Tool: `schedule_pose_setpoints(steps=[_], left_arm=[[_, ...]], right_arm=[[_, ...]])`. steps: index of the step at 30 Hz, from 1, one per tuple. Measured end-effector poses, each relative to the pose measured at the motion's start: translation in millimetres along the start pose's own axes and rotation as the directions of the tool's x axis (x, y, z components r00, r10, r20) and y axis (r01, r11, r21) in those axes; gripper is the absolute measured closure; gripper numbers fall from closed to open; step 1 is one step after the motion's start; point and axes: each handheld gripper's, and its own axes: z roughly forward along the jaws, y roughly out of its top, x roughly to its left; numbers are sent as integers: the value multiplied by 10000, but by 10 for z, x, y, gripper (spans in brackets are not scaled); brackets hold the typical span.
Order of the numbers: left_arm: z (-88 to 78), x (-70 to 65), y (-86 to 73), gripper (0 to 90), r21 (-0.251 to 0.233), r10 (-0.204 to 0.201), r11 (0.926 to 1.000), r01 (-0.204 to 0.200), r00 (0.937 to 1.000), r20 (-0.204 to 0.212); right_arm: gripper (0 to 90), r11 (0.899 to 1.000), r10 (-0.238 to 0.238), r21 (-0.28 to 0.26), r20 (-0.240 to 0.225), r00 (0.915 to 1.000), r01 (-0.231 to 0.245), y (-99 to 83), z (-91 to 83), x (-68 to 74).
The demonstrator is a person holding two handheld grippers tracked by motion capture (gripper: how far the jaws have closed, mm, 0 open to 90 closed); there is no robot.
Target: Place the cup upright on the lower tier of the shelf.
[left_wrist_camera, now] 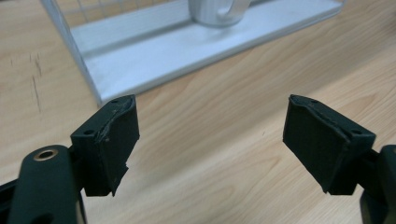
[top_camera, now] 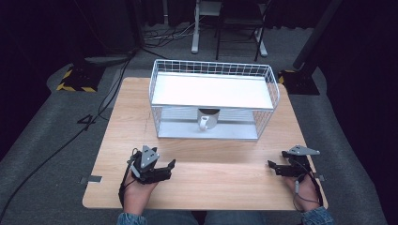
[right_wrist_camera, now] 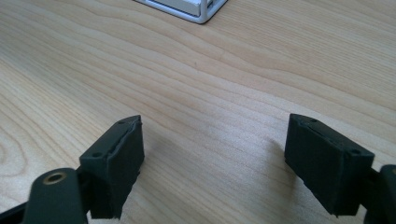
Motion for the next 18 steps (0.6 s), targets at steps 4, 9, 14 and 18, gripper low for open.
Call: schedule_pose_setpoints(steps=[4,9,14,18], left_arm=[[34,78,-142,172,366,-301,9989,304,9995,-75],[94,154,-281,162,906,-359,9951,387,9989,-315],[153,200,-363,163,1403,-665,9874,732,9964,-520],[188,198,-360,158,1989,-608,9773,731,9959,-672]], right_arm=[[201,10000,0,-2,2,10000,0,0,0,0],[200,10000,2,-1,1,10000,-2,0,0,0],[200,10000,-3,-2,2,10000,3,0,0,0],[201,10000,5,-12,8,10000,-5,-1,1,1]])
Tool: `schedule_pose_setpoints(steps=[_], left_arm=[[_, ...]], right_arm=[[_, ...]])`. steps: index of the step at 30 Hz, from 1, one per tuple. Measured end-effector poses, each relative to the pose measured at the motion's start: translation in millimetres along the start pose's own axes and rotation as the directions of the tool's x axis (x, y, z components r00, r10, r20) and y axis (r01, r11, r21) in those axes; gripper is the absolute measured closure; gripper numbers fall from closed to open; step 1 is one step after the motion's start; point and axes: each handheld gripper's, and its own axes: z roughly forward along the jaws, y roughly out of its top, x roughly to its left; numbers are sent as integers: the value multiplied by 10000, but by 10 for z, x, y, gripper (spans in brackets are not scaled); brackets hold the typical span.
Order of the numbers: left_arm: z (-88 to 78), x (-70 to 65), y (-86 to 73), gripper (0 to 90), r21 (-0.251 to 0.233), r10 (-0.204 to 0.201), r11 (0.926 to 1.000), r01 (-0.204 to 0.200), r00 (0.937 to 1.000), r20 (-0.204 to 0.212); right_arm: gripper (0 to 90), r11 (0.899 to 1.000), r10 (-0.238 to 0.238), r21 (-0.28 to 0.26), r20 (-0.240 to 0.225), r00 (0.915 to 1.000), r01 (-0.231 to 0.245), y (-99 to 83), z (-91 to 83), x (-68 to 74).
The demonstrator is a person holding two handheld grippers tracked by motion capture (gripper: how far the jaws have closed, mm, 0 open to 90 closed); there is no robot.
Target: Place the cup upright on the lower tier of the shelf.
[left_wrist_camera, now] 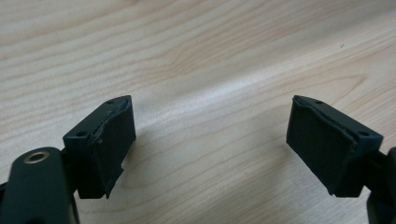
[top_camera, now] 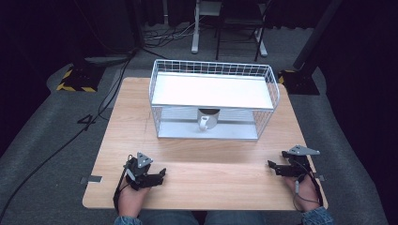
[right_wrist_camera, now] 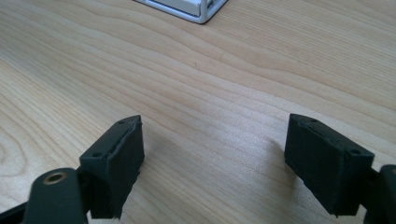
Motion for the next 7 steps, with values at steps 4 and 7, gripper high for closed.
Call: schedule_pose_setpoints(steps=[4,7], left_arm=[[18,-14,11,137,89,225,9997,-225,9997,-5],[19,-14,11,136,83,212,9997,-212,9998,-6]], right_arm=[[201,10000,-8,-3,3,10000,8,0,0,0],[201,10000,-8,-4,-2,10000,8,0,0,0]])
